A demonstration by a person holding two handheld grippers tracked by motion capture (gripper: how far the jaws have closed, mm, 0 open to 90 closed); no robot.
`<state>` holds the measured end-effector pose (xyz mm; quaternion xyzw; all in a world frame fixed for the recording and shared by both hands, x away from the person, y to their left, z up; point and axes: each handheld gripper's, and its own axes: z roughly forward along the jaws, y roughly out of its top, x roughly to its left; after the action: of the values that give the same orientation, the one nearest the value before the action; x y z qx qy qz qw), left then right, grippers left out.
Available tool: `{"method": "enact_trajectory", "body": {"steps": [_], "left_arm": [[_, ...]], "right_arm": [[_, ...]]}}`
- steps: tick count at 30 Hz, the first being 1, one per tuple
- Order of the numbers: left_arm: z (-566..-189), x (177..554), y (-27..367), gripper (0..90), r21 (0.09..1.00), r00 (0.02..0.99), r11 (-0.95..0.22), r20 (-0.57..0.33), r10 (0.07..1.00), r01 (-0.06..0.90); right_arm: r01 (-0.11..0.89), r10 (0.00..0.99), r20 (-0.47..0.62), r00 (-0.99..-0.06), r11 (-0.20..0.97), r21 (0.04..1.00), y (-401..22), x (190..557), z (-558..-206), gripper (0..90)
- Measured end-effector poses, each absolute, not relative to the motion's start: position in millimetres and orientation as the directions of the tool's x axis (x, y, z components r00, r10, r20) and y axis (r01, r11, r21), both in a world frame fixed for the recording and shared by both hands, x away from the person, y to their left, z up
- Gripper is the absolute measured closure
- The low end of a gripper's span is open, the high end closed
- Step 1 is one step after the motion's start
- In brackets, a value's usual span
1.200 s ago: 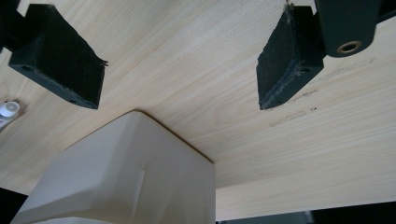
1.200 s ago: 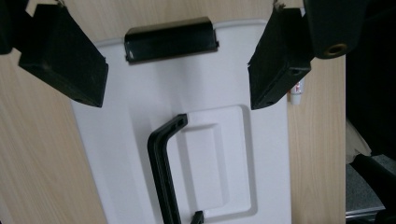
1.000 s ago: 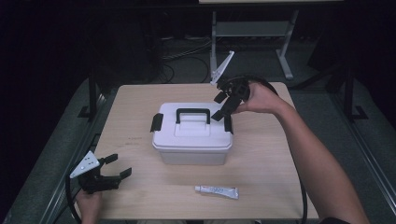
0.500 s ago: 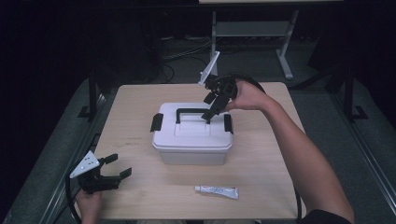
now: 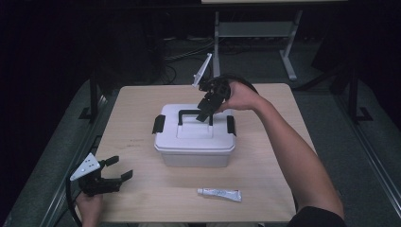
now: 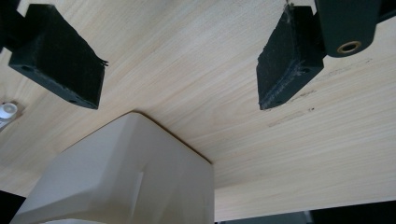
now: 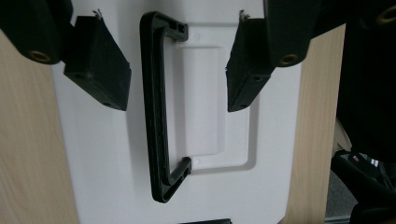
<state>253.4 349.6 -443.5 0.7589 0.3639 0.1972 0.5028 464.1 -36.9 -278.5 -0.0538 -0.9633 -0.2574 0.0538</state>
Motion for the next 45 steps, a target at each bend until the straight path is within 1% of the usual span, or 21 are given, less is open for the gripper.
{"method": "enact_trajectory", "body": {"steps": [1,8,10,14,16,18,19,25,26,28,30,45], "left_arm": [[-443,253,350,14.7,0.906,0.658,-0.231,-0.066,0.750,0.354],[-443,253,351,14.7,0.906,0.657,-0.231,-0.065,0.751,0.354],[-443,253,351,14.7,0.906,0.657,-0.231,-0.065,0.751,0.354],[-443,252,351,14.7,0.907,0.656,-0.229,-0.065,0.752,0.353],[-443,252,352,14.7,0.908,0.655,-0.227,-0.066,0.753,0.352],[-443,252,353,14.7,0.909,0.655,-0.227,-0.065,0.753,0.350],[-443,252,353,14.7,0.909,0.654,-0.226,-0.065,0.754,0.350],[-443,252,353,14.7,0.909,0.656,-0.224,-0.068,0.752,0.352],[-443,252,352,14.7,0.909,0.656,-0.224,-0.069,0.752,0.351],[-443,252,352,14.7,0.909,0.657,-0.224,-0.069,0.751,0.351],[-443,252,352,14.7,0.909,0.657,-0.224,-0.069,0.751,0.352],[-443,252,354,14.7,0.911,0.656,-0.223,-0.065,0.752,0.346]], "right_arm": [[0.131,0.076,0.131,-0.988,0.862,0.490,-37,464,-279,40.9],[0.124,0.054,0.154,-0.987,0.862,0.492,-28,468,-281,52.5],[0.125,0.053,0.158,-0.986,0.862,0.492,-27,468,-281,53.4],[0.118,0.043,0.162,-0.986,0.866,0.485,-24,470,-284,58.0],[0.116,0.039,0.167,-0.985,0.868,0.483,-22,470,-284,62.8],[0.113,0.037,0.165,-0.986,0.868,0.484,-22,470,-285,63.4],[0.113,0.036,0.167,-0.985,0.871,0.478,-21,469,-284,66.5],[0.090,0.022,0.149,-0.989,0.877,0.472,-19,467,-284,73.4],[0.085,0.017,0.147,-0.989,0.876,0.474,-19,466,-284,76.5],[0.084,0.017,0.145,-0.989,0.877,0.472,-19,466,-283,76.7],[0.077,0.011,0.141,-0.990,0.876,0.477,-19,466,-283,81.6],[0.077,0.017,0.131,-0.991,0.878,0.472,-19,465,-281,83.8]]}}
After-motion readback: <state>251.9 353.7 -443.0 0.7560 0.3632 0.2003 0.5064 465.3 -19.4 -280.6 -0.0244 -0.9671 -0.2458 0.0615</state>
